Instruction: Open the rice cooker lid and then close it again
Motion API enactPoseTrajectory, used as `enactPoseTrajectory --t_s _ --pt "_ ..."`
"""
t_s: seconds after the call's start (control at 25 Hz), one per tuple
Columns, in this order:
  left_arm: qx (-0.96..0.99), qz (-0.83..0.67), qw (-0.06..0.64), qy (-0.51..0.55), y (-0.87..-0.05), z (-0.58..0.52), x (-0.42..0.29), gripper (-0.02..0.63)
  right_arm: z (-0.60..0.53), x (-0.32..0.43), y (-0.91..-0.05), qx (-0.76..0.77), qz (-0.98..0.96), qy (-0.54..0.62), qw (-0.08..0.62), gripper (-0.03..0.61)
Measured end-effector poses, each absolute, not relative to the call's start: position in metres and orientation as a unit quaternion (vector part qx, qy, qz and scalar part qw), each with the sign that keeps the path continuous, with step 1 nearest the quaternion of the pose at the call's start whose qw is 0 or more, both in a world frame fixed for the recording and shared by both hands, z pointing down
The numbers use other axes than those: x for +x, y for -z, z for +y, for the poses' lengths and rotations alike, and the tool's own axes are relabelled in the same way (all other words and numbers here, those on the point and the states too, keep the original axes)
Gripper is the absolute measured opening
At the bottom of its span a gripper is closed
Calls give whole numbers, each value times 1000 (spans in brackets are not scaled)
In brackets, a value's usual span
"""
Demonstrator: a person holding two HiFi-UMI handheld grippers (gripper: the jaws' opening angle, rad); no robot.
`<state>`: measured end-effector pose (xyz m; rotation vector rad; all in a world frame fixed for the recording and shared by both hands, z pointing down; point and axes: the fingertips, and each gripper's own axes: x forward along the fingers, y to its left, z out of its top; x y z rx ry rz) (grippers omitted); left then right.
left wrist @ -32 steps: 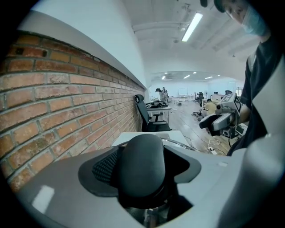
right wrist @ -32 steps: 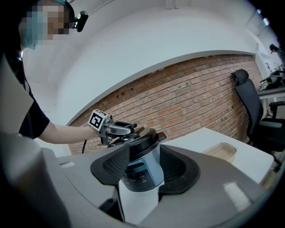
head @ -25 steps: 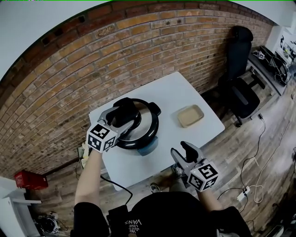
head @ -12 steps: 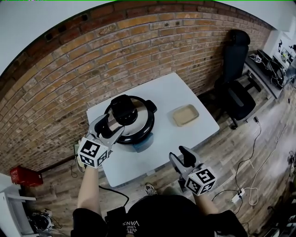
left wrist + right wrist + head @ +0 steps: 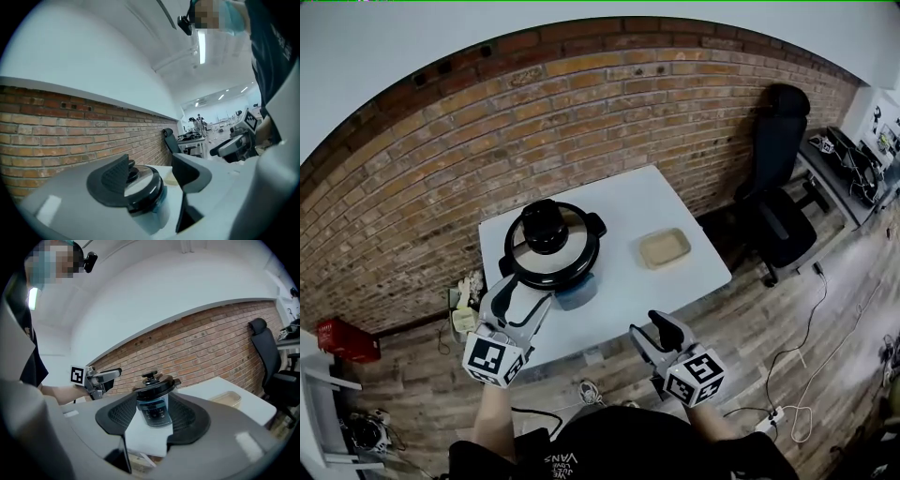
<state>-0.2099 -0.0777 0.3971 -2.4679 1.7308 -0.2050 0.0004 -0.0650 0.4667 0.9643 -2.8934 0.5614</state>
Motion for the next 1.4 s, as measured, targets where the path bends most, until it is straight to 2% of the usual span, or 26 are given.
enactPoseTrajectory --t_s 0.12,0.32,0.56,0.88,1.12,1.28,1.4 --pt "-808 584 45 61 -407 -54 -194 283 -56 8 -469 294 -938 -180 25 201" --pt "-784 618 33 54 -420 -8 -176 200 -41 18 -471 265 -948 -175 26 199" --pt "-759 648 4 58 -449 47 -168 19 -19 15 -482 240 -953 -179 41 198" --pt "-790 611 -12 47 -463 82 -177 2 26 -11 -483 278 -947 -159 40 198" --pt "-819 571 -22 54 -467 116 -212 2 66 -43 -485 339 -927 -155 34 177" --pt "-831 553 -25 51 -471 137 -234 2 95 -63 -485 371 -916 -149 30 122" --pt "-840 540 -25 50 -473 152 -244 2 113 -72 -486 392 -908 -143 27 34"
